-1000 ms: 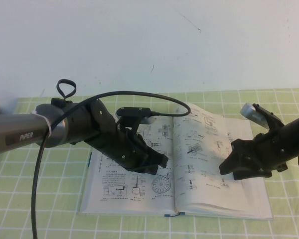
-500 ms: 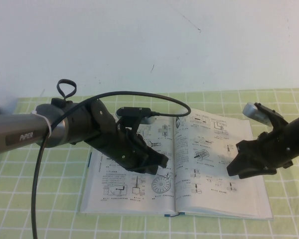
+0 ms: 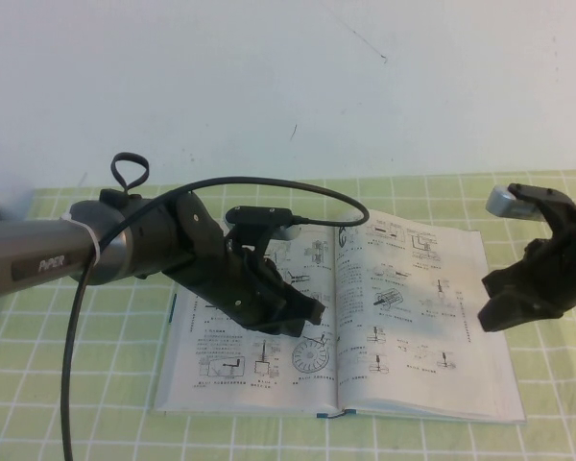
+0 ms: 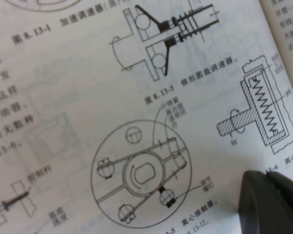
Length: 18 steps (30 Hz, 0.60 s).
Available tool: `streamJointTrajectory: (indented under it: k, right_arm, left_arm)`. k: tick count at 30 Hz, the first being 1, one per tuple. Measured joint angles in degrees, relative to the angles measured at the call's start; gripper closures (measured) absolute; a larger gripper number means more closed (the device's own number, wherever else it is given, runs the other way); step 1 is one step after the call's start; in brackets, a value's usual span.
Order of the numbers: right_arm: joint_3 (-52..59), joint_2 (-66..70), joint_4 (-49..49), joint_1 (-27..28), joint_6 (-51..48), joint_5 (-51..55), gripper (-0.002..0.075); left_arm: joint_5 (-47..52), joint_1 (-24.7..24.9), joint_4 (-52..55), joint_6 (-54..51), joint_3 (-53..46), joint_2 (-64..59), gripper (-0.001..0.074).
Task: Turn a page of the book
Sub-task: Open the closed book
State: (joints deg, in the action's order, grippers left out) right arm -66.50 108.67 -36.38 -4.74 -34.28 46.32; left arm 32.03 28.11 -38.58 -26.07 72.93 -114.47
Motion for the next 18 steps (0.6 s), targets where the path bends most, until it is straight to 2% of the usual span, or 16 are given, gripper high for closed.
streamJointTrajectory:
  k: [2,6,8,11,18]
  right_arm:
    - [0.2,1.7,-5.3,0.0,-4.4,0.5,0.0642]
    - [0.2,5.8,-12.8,0.0,-8.4,0.8,0.0434]
    - [0.2,7.1,-13.9,0.0,-8.9,0.8,0.0379]
    - [0.2,7.3,-13.8,0.0,-9.0,0.8,0.0377]
    - [-0.2,7.2,-8.0,0.0,-6.1,0.9,0.0495]
  left_arm:
    - [0.0,0.0,0.0,0.0,0.0,0.0,0.0739]
    - [0.0,0.0,0.0,0.1,0.0,0.0,0.0739]
    - [0.0,0.0,0.0,0.1,0.0,0.0,0.0739]
    - [0.0,0.0,0.0,0.0,0.0,0.0,0.0739]
    - [0.0,0.0,0.0,0.0,0.0,0.0,0.0739]
